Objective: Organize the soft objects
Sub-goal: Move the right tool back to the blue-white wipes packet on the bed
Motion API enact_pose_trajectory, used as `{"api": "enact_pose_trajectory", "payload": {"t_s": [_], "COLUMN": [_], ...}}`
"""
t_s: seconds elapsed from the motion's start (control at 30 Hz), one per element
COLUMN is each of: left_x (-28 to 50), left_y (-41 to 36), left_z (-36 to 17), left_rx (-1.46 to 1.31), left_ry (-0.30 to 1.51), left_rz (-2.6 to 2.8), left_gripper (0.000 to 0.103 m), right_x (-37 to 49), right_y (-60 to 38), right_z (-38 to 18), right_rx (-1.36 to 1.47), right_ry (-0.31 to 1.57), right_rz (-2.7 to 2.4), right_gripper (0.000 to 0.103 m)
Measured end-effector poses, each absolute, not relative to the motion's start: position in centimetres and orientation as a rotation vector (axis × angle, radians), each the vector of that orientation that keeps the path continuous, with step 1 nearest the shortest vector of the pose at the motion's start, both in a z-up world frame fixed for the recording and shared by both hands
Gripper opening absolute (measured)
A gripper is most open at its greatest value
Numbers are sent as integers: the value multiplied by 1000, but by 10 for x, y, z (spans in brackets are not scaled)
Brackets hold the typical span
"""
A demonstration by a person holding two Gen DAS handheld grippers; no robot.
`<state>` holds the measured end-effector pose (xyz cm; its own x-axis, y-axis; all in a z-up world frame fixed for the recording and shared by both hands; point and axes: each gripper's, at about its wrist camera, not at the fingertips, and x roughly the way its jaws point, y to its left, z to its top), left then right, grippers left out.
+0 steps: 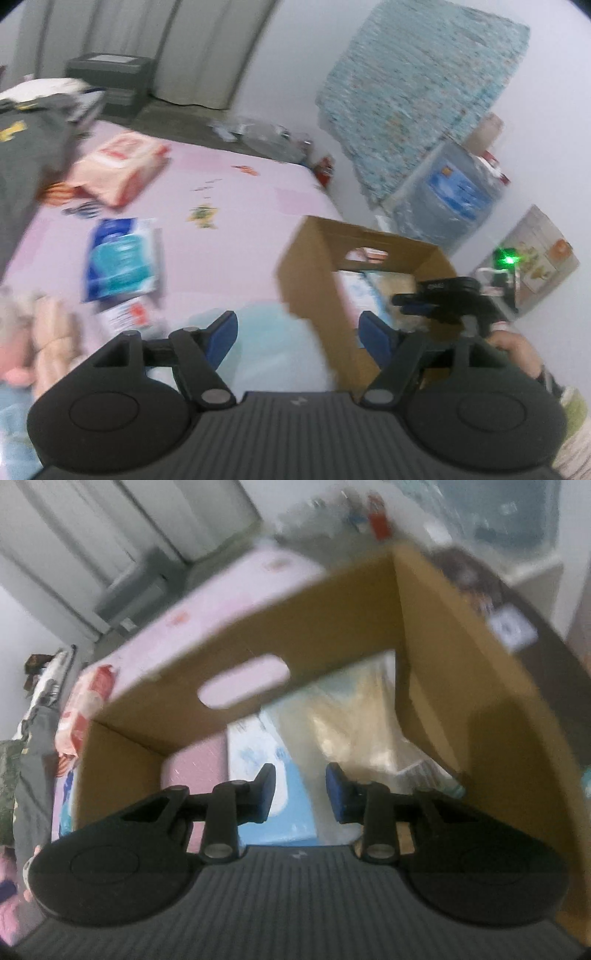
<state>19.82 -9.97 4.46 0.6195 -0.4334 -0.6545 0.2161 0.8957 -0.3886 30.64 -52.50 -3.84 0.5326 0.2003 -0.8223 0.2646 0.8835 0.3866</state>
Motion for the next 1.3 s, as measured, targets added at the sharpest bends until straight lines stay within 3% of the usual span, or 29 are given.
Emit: {"api": "enact_pose_trajectory", "payload": {"t_s": [0.3, 0.43, 0.53, 0.87, 1.07, 1.3], "left_x": [143, 114, 95, 48, 64, 150], "left_y": [-30, 1, 19, 48, 48, 44], "left_z": [33, 30, 28, 21, 38, 52], "left_rx": [-230, -220, -197, -220, -191, -215], "left_ry": [763, 747, 739, 690, 631, 659], "left_rz": [-213, -178, -147, -90, -106, -150], "left_gripper": [79, 84, 85, 86, 86, 88], "right_x": [238, 190, 168, 148, 168, 248], "right_y": [-509, -478, -444, -327, -269, -237], "right_z": [22, 59, 75, 85, 94, 101], "right_rx": [573, 572, 580, 588, 491, 420], "right_ry": [898, 805, 771, 792, 884, 978], "right_rz": [37, 155, 266, 541, 637, 602], "right_gripper": [32, 42, 43, 45, 48, 57]}}
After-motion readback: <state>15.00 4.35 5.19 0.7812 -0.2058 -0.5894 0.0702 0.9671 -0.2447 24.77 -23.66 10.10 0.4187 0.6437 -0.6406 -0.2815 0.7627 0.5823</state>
